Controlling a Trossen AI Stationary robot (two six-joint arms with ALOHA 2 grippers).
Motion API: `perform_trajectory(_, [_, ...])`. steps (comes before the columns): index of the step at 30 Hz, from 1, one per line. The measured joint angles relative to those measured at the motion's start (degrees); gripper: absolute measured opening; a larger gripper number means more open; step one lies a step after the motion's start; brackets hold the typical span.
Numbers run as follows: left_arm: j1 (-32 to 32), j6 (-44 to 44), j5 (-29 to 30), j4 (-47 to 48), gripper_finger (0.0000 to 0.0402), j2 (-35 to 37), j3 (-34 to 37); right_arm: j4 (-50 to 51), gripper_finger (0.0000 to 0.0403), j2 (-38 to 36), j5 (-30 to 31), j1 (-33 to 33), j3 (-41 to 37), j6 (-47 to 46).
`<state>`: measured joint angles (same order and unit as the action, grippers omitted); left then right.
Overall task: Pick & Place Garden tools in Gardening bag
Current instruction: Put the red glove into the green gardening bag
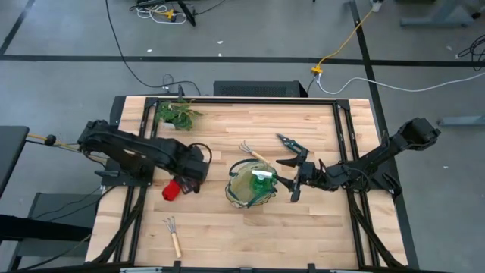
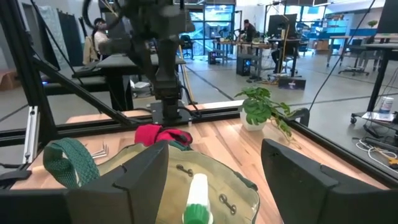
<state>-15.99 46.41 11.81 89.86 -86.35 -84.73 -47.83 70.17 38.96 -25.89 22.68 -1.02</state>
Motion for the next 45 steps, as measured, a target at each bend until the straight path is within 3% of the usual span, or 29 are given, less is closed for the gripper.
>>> perform_trajectory(12, [0.7, 2.5, -7.8, -7.3, 0.0197, 2.8, 16.0, -0.2, 0.0258, 0.0, 0.0, -0.5, 0.0, 0.6])
perform_trajectory(24, [0.8, 3.6, -10.0, -15.9, 0.0197, 3.2, 23.3, -0.2, 0.0258, 0.0, 0.0, -0.5, 0.0, 1.5])
perform_trajectory(38, [0.8, 6.2, -11.3, -16.3, 0.0197, 3.2, 28.0, -0.1, 0.0258, 0.0, -0.6, -0.5, 0.0, 1.5])
perform_trajectory(45, [-0.2, 11.4, -14.3, -16.9, 0.0197, 3.2, 32.7, -0.1, 0.0258, 0.0, -1.0, -0.5, 0.0, 1.6])
